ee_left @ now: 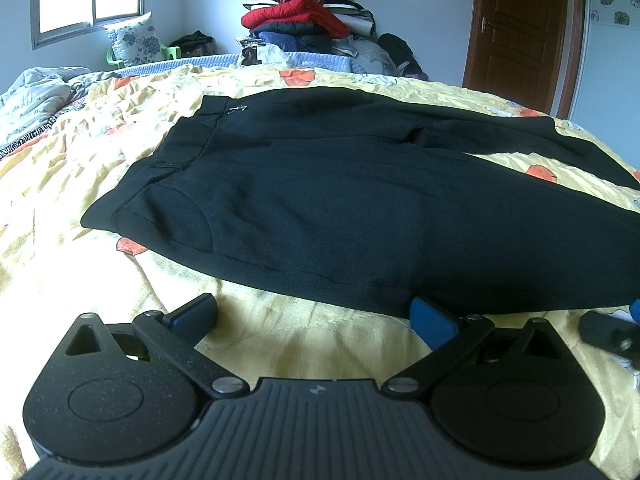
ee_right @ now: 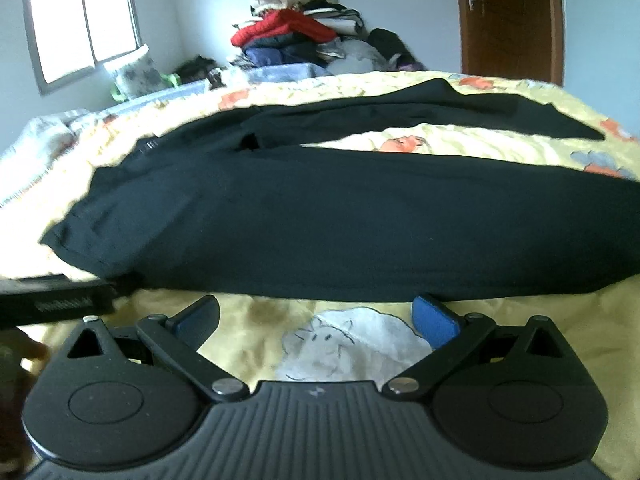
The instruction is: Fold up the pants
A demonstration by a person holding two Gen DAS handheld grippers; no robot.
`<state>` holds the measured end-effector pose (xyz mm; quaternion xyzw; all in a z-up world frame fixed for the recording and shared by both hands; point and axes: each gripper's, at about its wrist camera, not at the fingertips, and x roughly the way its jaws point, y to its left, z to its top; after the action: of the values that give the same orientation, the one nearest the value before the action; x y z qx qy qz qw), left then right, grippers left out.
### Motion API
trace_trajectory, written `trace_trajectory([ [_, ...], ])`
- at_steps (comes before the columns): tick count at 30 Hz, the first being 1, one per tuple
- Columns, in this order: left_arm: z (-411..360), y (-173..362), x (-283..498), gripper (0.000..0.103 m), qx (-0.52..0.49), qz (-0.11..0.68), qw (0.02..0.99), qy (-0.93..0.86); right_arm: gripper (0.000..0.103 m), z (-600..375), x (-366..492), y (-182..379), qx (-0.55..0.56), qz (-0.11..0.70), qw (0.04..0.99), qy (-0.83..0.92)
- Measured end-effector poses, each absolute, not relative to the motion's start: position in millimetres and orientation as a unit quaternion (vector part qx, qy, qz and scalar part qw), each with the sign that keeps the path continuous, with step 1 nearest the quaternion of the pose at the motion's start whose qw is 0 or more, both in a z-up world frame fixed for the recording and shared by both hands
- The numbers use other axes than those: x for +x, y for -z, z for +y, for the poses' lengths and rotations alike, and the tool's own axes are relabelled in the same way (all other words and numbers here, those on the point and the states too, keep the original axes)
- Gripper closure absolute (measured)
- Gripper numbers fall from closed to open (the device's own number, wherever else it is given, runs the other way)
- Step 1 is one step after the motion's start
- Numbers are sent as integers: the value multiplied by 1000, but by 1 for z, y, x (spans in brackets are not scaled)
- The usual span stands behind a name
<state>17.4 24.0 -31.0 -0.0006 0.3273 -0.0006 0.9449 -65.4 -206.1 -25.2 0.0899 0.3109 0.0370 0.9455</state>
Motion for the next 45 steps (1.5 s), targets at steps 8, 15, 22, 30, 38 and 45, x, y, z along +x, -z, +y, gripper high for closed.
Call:
trace_trajectory([
  [8,34,30,15,0,-34,317,948,16,0,-212,-62,-11,74,248,961,-94],
  [15,45,7,15,3,-32,269,963,0,0,-202,0,-44,-30,218,961,-166],
  [22,56,-17,44,2,25,256,966,-29,0,-182,134,-56,-127,221,936,-243],
  [30,82,-26,78,2,-1,281,958,-62,0,-150,262,-49,-164,273,910,-264],
  [38,86,-24,99,2,15,298,952,-69,1,-111,330,-24,-198,306,876,-314],
  [45,84,-25,122,2,25,300,951,-67,36,-116,377,-10,-132,359,854,-353],
])
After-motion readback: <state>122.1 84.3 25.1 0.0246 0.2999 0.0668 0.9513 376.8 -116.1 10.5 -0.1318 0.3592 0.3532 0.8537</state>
